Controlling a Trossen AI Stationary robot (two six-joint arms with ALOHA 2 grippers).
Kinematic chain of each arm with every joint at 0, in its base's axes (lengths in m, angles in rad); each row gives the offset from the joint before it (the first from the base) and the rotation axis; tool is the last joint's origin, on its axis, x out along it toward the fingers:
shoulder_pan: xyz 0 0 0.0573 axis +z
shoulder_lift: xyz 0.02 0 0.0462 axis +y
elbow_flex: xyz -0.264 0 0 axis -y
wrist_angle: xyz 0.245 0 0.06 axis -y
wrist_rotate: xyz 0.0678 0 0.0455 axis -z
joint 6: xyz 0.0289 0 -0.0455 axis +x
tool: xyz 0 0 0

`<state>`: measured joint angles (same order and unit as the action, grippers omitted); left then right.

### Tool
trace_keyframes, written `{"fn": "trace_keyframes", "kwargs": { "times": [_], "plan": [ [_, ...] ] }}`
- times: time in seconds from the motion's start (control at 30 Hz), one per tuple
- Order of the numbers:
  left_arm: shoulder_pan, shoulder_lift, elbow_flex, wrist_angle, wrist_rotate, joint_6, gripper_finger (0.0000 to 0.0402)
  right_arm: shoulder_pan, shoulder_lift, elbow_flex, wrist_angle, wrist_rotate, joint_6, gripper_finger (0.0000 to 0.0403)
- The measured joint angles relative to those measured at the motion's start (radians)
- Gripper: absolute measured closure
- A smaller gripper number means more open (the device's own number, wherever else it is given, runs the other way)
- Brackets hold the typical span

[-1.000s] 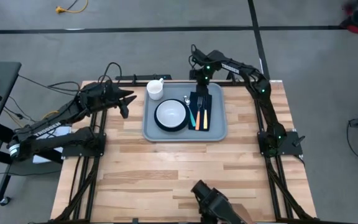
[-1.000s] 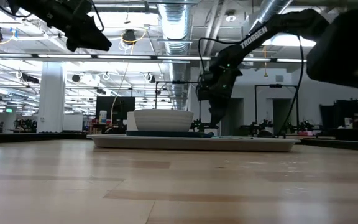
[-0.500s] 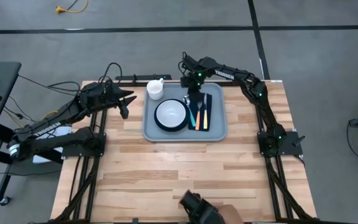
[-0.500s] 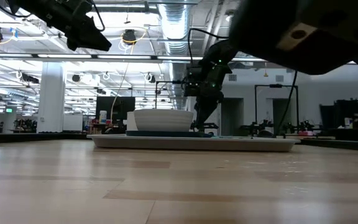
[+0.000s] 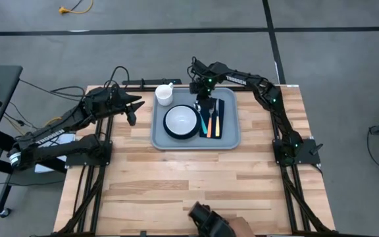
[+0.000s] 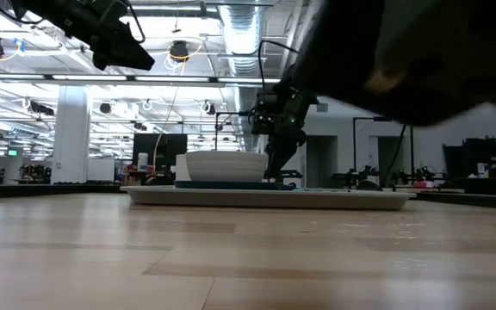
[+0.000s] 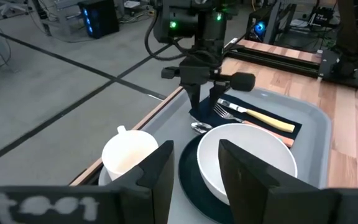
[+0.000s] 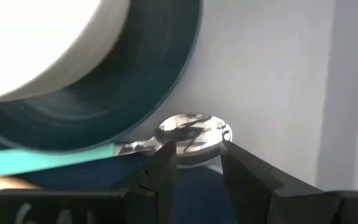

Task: Set up tray
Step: Adjust the blue spoon on top of the blue napkin on the gray tray

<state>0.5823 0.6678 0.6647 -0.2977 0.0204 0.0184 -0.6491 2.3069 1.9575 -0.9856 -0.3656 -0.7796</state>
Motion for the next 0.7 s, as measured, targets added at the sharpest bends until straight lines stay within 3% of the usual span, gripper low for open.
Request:
{"fn": "trace_keyframes", "kwargs": {
  "times": [0.7],
  "plan": [
    [0.000,0.000,0.000,0.001,-0.002,-0.011,0.0287,-0.031,0.082,0.000,0.065,0.018,0.074,0.0285]
  ]
}}
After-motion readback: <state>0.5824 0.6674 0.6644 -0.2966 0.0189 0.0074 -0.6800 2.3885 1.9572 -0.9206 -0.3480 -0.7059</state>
